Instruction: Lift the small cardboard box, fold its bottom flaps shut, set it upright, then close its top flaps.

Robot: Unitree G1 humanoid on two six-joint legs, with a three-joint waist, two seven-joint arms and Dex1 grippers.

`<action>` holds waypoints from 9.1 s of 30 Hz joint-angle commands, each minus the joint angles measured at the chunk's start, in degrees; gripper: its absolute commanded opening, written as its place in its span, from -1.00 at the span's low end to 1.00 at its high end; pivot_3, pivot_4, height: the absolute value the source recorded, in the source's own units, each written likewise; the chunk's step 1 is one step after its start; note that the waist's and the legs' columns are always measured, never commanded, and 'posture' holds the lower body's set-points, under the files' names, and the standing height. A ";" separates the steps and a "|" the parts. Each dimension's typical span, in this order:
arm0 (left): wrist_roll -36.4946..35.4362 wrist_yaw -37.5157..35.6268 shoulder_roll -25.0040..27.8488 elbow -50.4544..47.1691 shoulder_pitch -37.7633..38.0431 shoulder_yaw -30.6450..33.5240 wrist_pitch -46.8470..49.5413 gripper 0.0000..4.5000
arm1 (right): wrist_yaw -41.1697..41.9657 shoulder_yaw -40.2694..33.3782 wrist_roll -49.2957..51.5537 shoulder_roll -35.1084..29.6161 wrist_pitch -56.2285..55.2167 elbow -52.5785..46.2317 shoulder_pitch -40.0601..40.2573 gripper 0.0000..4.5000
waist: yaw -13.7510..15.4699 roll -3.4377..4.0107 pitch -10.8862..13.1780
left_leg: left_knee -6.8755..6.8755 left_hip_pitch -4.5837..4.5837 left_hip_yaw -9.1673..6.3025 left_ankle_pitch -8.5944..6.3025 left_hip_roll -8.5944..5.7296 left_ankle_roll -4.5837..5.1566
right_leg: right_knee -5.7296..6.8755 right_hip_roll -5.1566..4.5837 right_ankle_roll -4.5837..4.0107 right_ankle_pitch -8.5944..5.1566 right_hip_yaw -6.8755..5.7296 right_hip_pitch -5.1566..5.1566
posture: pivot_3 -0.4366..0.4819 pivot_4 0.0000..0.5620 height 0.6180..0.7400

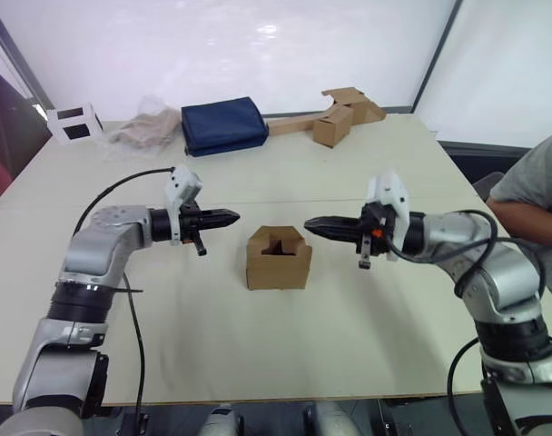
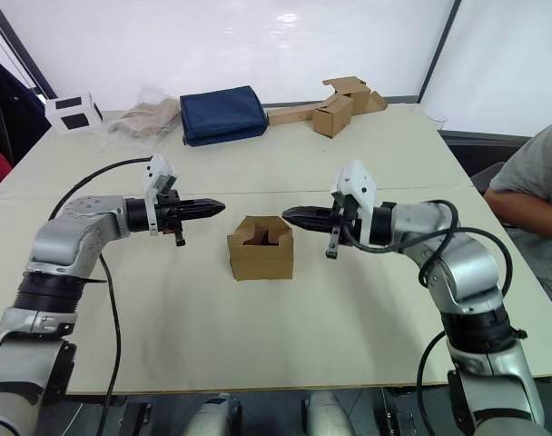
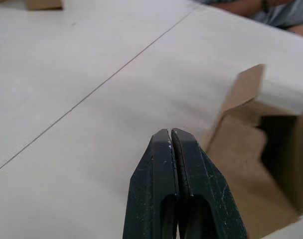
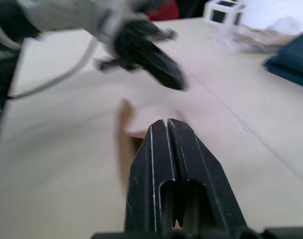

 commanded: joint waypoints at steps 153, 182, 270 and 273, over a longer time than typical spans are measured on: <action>-7.41 0.99 -8.23 -8.53 3.72 0.34 8.33 -0.98 | -7.17 12.00 -13.83 9.41 -7.91 13.41 1.85 -1.00 | -0.04 0.00 0.01 | 0.02 -0.01 -0.05 0.02 -0.01 -0.03 | 0.10 0.01 -0.01 -0.01 0.00 -0.03 | -0.05 -0.47 1.00; -4.26 -0.30 -7.61 -9.79 5.16 -2.52 5.67 -0.98 | -5.37 10.78 -12.59 8.95 -6.27 11.41 1.91 -1.00 | 0.00 0.00 0.01 | 0.03 0.00 -0.05 0.02 -0.02 -0.03 | 0.10 0.00 -0.01 -0.01 0.00 -0.03 | -0.05 -0.47 1.00; -22.43 9.29 10.59 -31.68 45.29 26.05 20.61 -0.98 | -6.11 -13.82 0.10 -3.33 -9.65 11.46 27.63 -1.00 | 0.04 0.03 0.04 | -0.17 0.40 0.06 -0.06 0.06 0.09 | -0.34 0.00 -0.02 0.00 0.03 0.50 | -0.05 -0.47 1.00; -22.56 8.62 11.01 -30.72 45.16 25.87 20.57 -0.98 | -7.02 -13.98 0.61 -2.72 -9.28 11.02 27.11 -1.00 | 0.00 0.04 0.04 | -0.22 0.43 0.08 -0.07 0.08 0.10 | -0.35 0.02 -0.02 0.00 0.05 0.48 | -0.05 -0.47 1.00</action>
